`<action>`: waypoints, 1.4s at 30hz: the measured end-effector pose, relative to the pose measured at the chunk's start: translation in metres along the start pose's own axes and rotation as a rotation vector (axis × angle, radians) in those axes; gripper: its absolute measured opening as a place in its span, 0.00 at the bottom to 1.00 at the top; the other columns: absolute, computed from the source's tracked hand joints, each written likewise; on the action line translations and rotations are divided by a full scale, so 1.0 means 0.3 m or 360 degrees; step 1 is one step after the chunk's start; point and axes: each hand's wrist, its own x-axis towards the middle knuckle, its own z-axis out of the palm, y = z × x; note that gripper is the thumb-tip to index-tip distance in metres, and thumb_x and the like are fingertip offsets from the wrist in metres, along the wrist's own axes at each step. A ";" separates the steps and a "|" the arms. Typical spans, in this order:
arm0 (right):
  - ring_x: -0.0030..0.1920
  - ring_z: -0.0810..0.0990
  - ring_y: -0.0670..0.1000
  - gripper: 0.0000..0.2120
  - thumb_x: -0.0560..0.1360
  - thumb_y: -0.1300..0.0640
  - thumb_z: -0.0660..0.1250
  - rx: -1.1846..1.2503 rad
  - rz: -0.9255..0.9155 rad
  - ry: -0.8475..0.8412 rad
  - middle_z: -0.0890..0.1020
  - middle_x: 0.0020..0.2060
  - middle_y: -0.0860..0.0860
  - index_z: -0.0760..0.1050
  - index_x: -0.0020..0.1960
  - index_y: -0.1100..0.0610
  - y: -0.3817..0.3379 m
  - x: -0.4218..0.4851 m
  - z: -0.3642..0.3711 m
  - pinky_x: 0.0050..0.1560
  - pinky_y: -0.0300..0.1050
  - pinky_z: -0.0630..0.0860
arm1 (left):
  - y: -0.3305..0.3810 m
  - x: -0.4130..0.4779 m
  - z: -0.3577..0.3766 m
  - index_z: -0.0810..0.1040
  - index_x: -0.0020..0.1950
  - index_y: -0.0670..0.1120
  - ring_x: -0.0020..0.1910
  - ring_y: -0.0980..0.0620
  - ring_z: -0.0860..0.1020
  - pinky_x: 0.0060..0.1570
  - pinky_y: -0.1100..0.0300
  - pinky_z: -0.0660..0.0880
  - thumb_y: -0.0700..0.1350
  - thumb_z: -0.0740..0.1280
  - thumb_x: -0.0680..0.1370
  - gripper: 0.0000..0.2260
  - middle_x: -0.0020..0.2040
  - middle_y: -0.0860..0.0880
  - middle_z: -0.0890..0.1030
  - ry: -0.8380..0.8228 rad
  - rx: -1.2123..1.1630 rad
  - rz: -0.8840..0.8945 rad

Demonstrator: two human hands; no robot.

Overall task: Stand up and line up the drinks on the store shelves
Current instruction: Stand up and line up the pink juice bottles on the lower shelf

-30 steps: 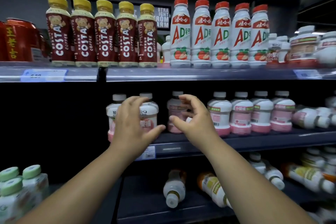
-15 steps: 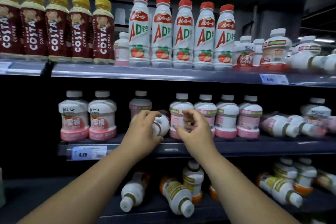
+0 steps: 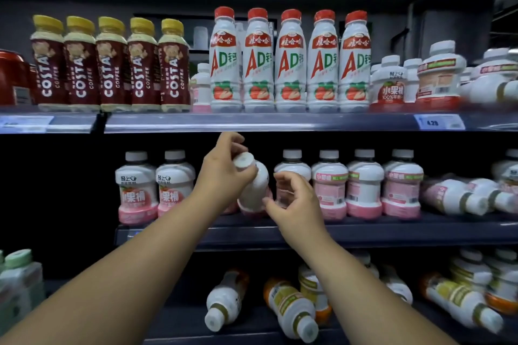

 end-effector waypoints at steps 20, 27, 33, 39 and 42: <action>0.54 0.77 0.42 0.20 0.70 0.61 0.76 -0.0031 0.0015 0.0209 0.76 0.53 0.43 0.75 0.58 0.46 0.071 -0.043 -0.027 0.54 0.33 0.74 | -0.122 -0.128 0.186 0.67 0.59 0.46 0.54 0.42 0.80 0.51 0.50 0.76 0.54 0.79 0.65 0.31 0.55 0.45 0.81 -0.0070 0.0178 -0.0550; 0.53 0.76 0.42 0.19 0.72 0.60 0.74 -0.0095 0.0092 0.0207 0.75 0.52 0.40 0.73 0.57 0.44 0.086 -0.039 -0.099 0.52 0.36 0.75 | -0.120 -0.100 0.189 0.67 0.57 0.46 0.54 0.42 0.79 0.51 0.50 0.76 0.54 0.78 0.68 0.27 0.54 0.45 0.81 -0.0160 0.0325 -0.0548; 0.50 0.75 0.41 0.19 0.71 0.62 0.75 -0.0138 0.0046 0.0239 0.75 0.50 0.42 0.75 0.56 0.48 0.096 -0.024 -0.123 0.49 0.33 0.73 | -0.096 -0.097 0.233 0.68 0.57 0.47 0.54 0.42 0.80 0.51 0.49 0.77 0.54 0.79 0.66 0.29 0.55 0.44 0.82 -0.0171 0.0282 -0.0493; 0.52 0.75 0.37 0.19 0.71 0.63 0.74 -0.0062 0.0063 0.0227 0.75 0.52 0.42 0.75 0.56 0.47 0.083 -0.021 -0.129 0.50 0.28 0.72 | -0.085 -0.101 0.267 0.69 0.59 0.46 0.53 0.44 0.80 0.52 0.50 0.77 0.54 0.79 0.66 0.29 0.56 0.45 0.82 -0.0223 0.0201 -0.0438; 0.53 0.77 0.38 0.20 0.71 0.63 0.74 -0.0006 0.0048 0.0213 0.76 0.53 0.44 0.75 0.56 0.46 0.059 -0.012 -0.095 0.51 0.29 0.73 | -0.109 -0.099 0.230 0.70 0.65 0.46 0.54 0.50 0.80 0.58 0.51 0.77 0.50 0.81 0.65 0.34 0.57 0.49 0.81 -0.0272 -0.0003 -0.0437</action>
